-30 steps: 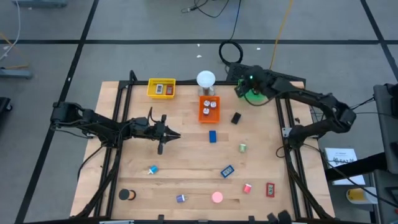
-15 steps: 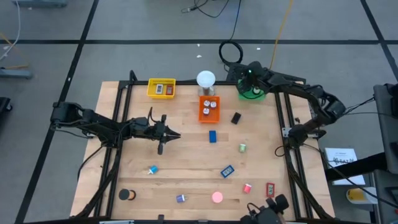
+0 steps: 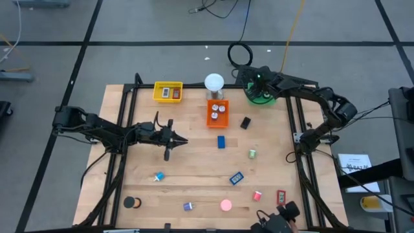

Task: Pick & Place Office items
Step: Put the blue sandglass timer into the green bin

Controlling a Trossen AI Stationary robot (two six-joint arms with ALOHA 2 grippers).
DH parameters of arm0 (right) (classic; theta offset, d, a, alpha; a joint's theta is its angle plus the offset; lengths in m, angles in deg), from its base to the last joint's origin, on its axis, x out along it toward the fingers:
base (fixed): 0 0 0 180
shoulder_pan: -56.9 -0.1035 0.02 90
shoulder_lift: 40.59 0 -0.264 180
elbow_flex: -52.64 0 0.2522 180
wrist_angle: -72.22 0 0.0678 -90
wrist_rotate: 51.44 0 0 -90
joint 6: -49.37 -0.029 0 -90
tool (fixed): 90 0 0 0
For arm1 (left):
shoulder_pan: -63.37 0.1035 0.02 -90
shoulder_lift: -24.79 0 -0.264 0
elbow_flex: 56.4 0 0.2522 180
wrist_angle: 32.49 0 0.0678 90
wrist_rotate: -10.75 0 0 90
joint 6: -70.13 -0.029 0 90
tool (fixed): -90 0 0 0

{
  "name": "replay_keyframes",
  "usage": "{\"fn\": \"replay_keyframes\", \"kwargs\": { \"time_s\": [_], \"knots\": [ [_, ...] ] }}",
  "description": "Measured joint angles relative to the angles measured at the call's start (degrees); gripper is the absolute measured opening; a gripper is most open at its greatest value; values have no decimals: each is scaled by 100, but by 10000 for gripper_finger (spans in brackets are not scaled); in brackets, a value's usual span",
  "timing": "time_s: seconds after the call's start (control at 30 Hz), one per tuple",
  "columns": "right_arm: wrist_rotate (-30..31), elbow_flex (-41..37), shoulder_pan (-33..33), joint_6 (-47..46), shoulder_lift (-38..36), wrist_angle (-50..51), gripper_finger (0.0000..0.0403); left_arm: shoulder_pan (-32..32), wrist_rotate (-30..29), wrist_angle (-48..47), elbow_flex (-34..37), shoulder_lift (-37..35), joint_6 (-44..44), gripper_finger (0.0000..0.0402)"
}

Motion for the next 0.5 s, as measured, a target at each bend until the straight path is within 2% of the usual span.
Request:
{"fn": "replay_keyframes", "kwargs": {
  "time_s": [0.5],
  "knots": [
    [7,-161,81,-3,4,-434,219,0,0,35,0,0,0,37]
  ]
}}
